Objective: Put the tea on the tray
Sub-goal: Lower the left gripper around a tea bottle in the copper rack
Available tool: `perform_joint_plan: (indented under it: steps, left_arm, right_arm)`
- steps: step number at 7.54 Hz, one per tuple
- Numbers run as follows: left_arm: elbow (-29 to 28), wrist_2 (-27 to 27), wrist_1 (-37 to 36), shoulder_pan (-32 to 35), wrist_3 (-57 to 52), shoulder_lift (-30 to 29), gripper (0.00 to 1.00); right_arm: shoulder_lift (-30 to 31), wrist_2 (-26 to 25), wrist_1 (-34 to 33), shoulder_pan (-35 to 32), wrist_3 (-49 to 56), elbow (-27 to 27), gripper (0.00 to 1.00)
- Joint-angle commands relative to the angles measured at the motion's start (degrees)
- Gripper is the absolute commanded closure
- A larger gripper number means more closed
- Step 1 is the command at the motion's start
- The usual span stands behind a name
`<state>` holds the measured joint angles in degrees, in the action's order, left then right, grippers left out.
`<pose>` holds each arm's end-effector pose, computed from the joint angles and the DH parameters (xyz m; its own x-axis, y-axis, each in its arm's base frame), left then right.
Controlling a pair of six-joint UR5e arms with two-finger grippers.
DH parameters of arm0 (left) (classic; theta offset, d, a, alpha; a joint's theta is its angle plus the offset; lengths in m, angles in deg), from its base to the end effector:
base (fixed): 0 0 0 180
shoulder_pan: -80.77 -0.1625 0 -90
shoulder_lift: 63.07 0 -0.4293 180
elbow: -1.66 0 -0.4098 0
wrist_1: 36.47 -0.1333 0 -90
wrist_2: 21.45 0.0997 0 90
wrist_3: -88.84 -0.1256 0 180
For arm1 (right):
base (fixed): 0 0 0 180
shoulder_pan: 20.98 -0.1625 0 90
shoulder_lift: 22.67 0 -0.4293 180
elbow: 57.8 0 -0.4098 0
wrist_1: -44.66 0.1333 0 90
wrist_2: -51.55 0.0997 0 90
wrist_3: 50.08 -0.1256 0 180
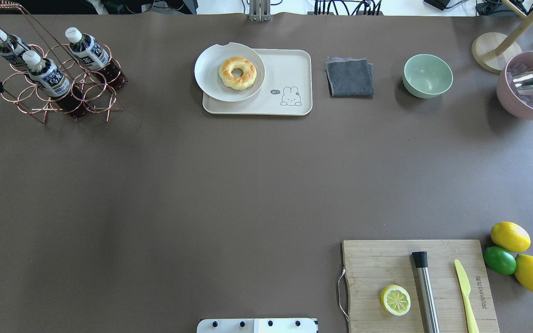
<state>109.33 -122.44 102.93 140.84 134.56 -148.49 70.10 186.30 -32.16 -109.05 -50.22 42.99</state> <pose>0.1648 -0.5055 0.4661 0.7001 0.1577 -0.6965 0.3878 0.7350 0.5562 0.0277 -0.5115 0.5812 0.7013 -0.2761 0.6573 0.0297 0.9325 0.3600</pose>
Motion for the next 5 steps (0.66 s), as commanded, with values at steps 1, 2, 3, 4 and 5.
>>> perform_joint_plan:
  steps: [1,2,3,4,5]
  left_arm:
    - [-4.02,2.90,0.08,-2.06,-0.01,-4.99,0.22]
    - [-6.40,2.81,0.00,-2.06,-0.01,-7.97,0.21]
    - [-8.77,2.72,0.34,-2.06,-0.10,-9.92,0.21]
    - [-9.84,2.81,0.26,-2.06,-0.19,-11.59,0.21]
    - [-10.72,2.81,0.26,-1.89,-0.28,-12.48,0.22]
  right_arm:
    - [0.13,-0.27,0.00,0.00,0.14,-0.06,0.00]
    - [0.13,-0.28,0.00,0.00,0.23,-0.15,0.00]
    - [0.13,-0.28,0.00,0.00,0.14,-0.15,0.00]
    - [0.13,-0.28,0.00,0.00,0.14,-0.15,0.00]
    - [0.13,-0.36,0.00,0.00,0.14,-0.15,0.00]
